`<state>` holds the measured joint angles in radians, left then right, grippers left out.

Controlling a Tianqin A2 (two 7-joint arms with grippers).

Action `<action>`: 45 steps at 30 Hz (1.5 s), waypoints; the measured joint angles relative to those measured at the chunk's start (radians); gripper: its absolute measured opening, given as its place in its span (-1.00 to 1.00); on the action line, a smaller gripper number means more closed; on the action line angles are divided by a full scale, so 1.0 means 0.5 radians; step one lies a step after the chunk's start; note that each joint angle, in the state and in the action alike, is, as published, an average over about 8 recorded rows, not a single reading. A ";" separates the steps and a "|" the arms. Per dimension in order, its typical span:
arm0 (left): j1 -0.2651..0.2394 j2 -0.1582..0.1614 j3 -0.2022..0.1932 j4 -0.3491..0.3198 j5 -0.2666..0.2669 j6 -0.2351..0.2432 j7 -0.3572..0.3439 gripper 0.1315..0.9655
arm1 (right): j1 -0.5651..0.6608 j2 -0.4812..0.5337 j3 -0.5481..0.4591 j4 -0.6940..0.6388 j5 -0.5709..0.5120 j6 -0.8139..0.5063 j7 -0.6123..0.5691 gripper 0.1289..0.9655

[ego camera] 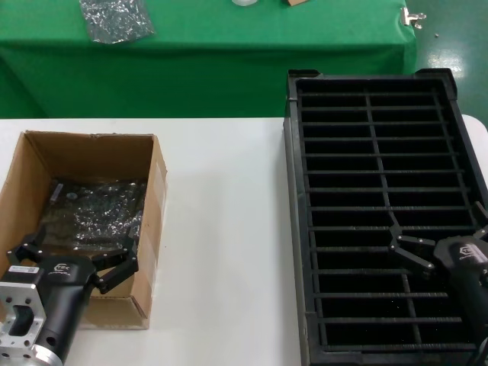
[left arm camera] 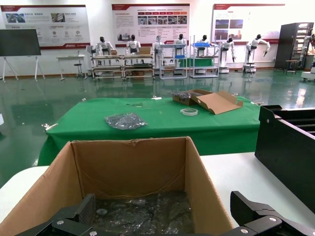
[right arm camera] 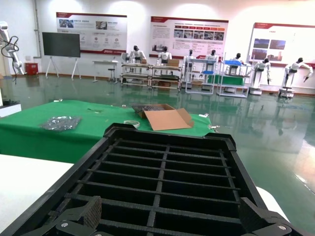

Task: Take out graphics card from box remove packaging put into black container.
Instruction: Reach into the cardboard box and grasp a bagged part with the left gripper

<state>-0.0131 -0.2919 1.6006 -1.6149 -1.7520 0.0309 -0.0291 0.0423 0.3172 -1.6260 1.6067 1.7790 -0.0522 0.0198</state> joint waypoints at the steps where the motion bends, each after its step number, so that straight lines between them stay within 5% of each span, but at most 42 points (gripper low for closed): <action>1: 0.000 0.000 0.000 0.000 0.000 0.000 0.000 1.00 | 0.000 0.000 0.000 0.000 0.000 0.000 0.000 1.00; 13: -0.008 -0.016 -0.010 -0.005 0.005 0.015 0.010 1.00 | 0.000 0.000 0.000 0.000 0.000 0.000 0.000 1.00; 19: -0.099 -0.157 -0.018 0.002 0.103 0.118 0.184 1.00 | 0.000 0.000 0.000 0.000 0.000 0.000 0.000 1.00; 27: -0.430 -0.515 0.106 0.170 0.574 0.408 0.405 1.00 | 0.000 0.000 0.000 0.000 0.000 0.000 0.000 1.00; 32: -0.694 -0.663 0.217 0.374 0.946 0.611 0.433 1.00 | 0.000 0.000 0.000 0.000 0.000 0.000 0.000 1.00; 38: -0.979 -0.731 0.424 0.671 1.235 0.806 0.590 1.00 | 0.000 0.000 0.000 0.000 0.000 0.000 0.000 1.00; 45: -1.189 -0.700 0.653 0.969 1.351 0.928 0.821 1.00 | 0.000 0.000 0.000 0.000 0.000 0.000 0.000 1.00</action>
<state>-0.6078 -0.6418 1.9272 -1.1303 -1.0766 0.4951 0.3813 0.0423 0.3172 -1.6260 1.6067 1.7789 -0.0521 0.0199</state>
